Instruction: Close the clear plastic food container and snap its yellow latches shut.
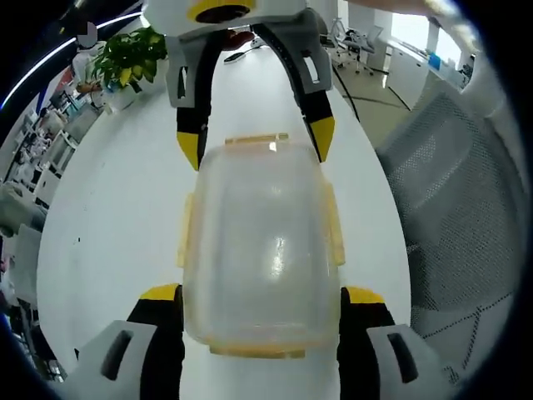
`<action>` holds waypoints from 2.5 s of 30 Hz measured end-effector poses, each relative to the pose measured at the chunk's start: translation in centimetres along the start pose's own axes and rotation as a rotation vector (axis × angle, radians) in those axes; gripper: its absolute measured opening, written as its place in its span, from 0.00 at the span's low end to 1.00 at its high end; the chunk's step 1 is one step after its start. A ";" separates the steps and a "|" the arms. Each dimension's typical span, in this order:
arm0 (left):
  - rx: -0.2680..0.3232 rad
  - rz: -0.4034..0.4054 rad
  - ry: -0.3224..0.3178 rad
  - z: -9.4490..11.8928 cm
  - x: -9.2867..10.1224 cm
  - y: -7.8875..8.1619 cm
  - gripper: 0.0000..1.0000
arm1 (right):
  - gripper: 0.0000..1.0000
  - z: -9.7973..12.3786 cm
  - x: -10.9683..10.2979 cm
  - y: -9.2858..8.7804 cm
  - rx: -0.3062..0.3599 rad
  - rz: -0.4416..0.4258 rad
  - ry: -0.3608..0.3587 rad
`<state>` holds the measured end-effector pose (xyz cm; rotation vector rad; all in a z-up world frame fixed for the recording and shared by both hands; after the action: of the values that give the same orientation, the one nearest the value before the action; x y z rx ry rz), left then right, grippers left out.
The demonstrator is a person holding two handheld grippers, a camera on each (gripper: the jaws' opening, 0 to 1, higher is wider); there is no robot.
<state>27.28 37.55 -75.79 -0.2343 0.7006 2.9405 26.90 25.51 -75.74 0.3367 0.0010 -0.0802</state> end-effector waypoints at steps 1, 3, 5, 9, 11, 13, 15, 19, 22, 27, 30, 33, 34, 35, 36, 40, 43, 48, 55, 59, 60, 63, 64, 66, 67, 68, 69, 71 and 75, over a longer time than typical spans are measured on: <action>0.001 0.000 -0.001 0.0 0.0 0.0 0.73 | 0.70 0.0 0.0 0.0 -0.002 0.000 0.001; 0.004 0.002 -0.003 0.0 0.0 0.0 0.73 | 0.70 0.0 0.0 0.0 -0.005 0.000 0.002; 0.002 0.000 -0.003 0.0 -0.1 0.0 0.73 | 0.70 0.0 0.1 0.0 -0.008 0.001 0.003; 0.003 0.003 -0.006 0.0 -0.5 -0.1 0.73 | 0.69 0.0 0.5 0.2 -0.007 0.000 0.005; 0.003 0.003 -0.005 0.0 -0.9 -0.2 0.73 | 0.69 0.0 0.9 0.3 -0.009 0.002 0.005; 0.004 0.005 -0.005 0.0 -1.2 -0.3 0.73 | 0.69 0.0 1.3 0.4 -0.013 0.003 0.005; 0.008 0.005 -0.003 -0.1 -1.7 -0.5 0.73 | 0.70 -0.1 1.8 0.5 -0.015 0.006 0.004; 0.007 0.005 -0.005 -0.1 -2.8 -0.8 0.73 | 0.70 -0.1 2.9 0.7 -0.007 0.003 0.006; 0.000 0.002 -0.003 -0.2 -3.8 -1.0 0.73 | 0.70 -0.2 4.0 0.9 -0.002 0.004 0.005; -0.002 0.003 -0.006 -0.3 -5.7 -1.4 0.73 | 0.70 -0.1 5.8 1.2 0.002 0.001 0.007; -0.007 0.002 -0.004 -0.4 -6.7 -1.6 0.73 | 0.70 -0.2 7.0 1.3 0.008 0.003 0.008; -0.010 -0.002 -0.004 -0.4 -7.7 -1.9 0.73 | 0.70 -0.3 8.0 1.6 0.015 0.001 0.008; -0.015 -0.005 -0.005 -0.4 -8.2 -2.0 0.73 | 0.70 -0.3 8.3 1.7 0.018 0.000 0.008; -0.024 -0.008 -0.005 -0.5 -8.7 -2.2 0.73 | 0.70 -0.3 8.8 1.8 0.024 -0.003 0.007; -0.031 -0.010 -0.005 -0.5 -9.0 -2.3 0.73 | 0.70 -0.3 9.1 1.9 0.027 -0.005 0.006; -0.039 -0.011 -0.006 -0.6 -10.3 -2.6 0.73 | 0.70 -0.4 10.3 2.1 0.031 -0.005 0.006; -0.036 -0.008 -0.006 -0.7 -10.8 -2.6 0.73 | 0.70 -0.4 10.9 2.1 0.034 -0.004 0.006; -0.046 -0.013 -0.008 -0.9 -11.7 -2.7 0.73 | 0.70 -0.4 11.8 2.1 0.038 -0.007 0.004; -0.040 -0.013 -0.008 -1.0 -12.1 -2.8 0.73 | 0.70 -0.4 12.2 2.1 0.047 -0.010 0.003; -0.040 -0.018 -0.007 -1.0 -12.1 -2.7 0.73 | 0.70 -0.4 12.2 2.1 0.044 -0.010 -0.003; -0.040 -0.020 -0.006 -1.0 -12.1 -2.7 0.73 | 0.70 -0.4 12.2 2.1 0.045 -0.010 -0.005; -0.024 -0.011 -0.005 -0.9 -12.2 -2.7 0.74 | 0.71 -0.4 12.2 2.1 0.044 -0.013 -0.010; -0.019 -0.005 -0.004 -0.9 -12.2 -2.7 0.75 | 0.71 -0.4 12.2 2.1 0.035 -0.021 -0.013; -0.022 -0.007 0.007 -0.9 -12.2 -2.6 0.79 | 0.71 -0.4 12.1 2.2 0.032 -0.024 -0.012; -0.020 -0.014 0.012 -0.9 -12.3 -2.6 0.81 | 0.71 -0.4 12.1 2.2 0.032 -0.026 -0.015; -0.024 -0.020 0.015 -0.9 -12.2 -2.6 0.83 | 0.71 -0.4 12.1 2.1 0.033 -0.030 -0.015; -0.024 -0.018 0.015 -0.9 -12.3 -2.6 0.86 | 0.72 -0.5 12.1 2.1 0.037 -0.033 -0.016; -0.004 -0.006 0.017 -0.9 -12.3 -2.4 0.91 | 0.75 -0.4 12.2 2.1 0.045 -0.048 -0.021; 0.023 0.002 0.036 -0.6 -12.6 -2.3 0.99 | 0.87 -0.3 12.3 2.3 0.080 -0.066 -0.027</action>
<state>40.08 38.42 -75.12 -0.2854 0.7401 2.9354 39.33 26.77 -75.43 0.4155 -0.0177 -0.1500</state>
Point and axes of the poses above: the point that each gripper's makers call its tool centre point, and the gripper's own axes: z roughly backward along the fingers, x roughly to its right, y roughly out of its top, the point moved 4 cm from there along z, roughly backward along the fingers, and after that the axes turned 4 degrees about -z, right-handed, at the moved point
